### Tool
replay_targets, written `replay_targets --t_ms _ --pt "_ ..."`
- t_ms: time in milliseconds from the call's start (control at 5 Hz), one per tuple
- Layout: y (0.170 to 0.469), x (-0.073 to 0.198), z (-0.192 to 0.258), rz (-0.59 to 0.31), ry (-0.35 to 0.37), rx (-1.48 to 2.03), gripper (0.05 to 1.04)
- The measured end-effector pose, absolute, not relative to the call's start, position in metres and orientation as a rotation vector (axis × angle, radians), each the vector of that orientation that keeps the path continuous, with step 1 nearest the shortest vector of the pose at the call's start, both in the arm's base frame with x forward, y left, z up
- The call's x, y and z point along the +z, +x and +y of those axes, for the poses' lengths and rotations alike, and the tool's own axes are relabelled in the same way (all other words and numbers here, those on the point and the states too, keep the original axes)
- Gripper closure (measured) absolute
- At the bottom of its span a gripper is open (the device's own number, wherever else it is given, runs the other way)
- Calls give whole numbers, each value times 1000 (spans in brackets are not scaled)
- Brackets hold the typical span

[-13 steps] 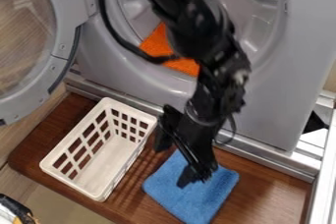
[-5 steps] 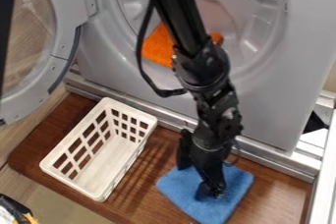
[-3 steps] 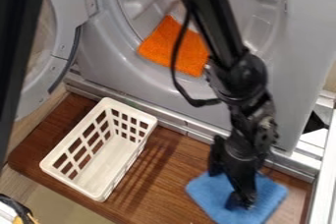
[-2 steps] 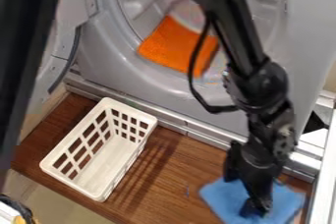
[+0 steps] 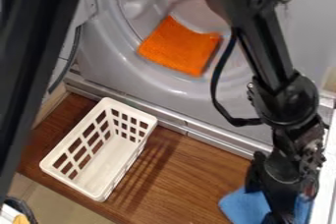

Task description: Move the blue cloth to the right of the table

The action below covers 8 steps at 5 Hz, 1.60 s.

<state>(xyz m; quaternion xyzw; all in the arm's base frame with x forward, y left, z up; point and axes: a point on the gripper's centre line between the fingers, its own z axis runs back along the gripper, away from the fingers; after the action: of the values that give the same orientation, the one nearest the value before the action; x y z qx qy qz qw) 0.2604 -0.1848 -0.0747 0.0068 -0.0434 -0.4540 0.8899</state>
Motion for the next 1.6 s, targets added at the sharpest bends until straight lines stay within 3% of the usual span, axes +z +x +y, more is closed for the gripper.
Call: replay_targets --t_ms 400,1000,1200,1600 --pt "261 -61 -176 -92 65 -963 83" --pt "261 16 -153 -180 166 -942 83" --pt "257 28 -141 -154 217 -918 83" --pt "257 27 -141 -152 218 -918 83"
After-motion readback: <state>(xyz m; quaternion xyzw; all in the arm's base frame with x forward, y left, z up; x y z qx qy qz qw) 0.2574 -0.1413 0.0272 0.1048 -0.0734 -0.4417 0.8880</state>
